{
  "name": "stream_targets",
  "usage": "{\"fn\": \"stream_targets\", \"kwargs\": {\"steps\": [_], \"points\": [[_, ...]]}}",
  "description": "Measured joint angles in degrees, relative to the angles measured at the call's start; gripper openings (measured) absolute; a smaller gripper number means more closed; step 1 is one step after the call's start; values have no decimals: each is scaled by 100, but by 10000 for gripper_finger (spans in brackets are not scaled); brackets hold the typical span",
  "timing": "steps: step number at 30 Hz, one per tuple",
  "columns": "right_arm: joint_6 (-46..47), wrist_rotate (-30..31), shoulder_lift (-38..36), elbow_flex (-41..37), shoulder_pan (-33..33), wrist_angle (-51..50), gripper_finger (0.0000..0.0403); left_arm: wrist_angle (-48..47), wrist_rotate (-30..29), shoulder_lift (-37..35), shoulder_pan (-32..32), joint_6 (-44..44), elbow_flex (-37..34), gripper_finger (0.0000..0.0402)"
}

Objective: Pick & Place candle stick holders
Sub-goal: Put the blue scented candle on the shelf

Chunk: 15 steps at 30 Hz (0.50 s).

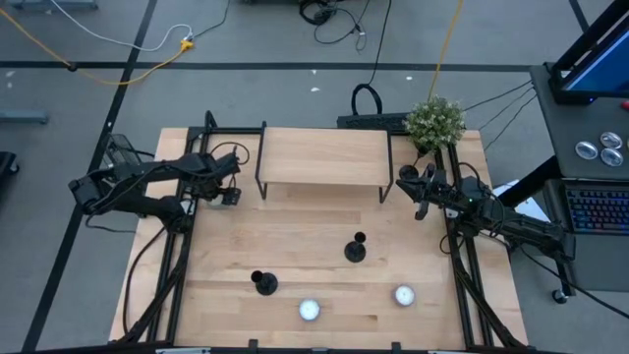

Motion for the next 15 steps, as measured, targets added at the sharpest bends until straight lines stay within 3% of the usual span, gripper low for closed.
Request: {"fn": "stream_targets", "kwargs": {"steps": [15], "points": [[2, 2, -2, -1, 1, 3, 4, -8, -123, 7, -153, -321, -9, 299]]}}
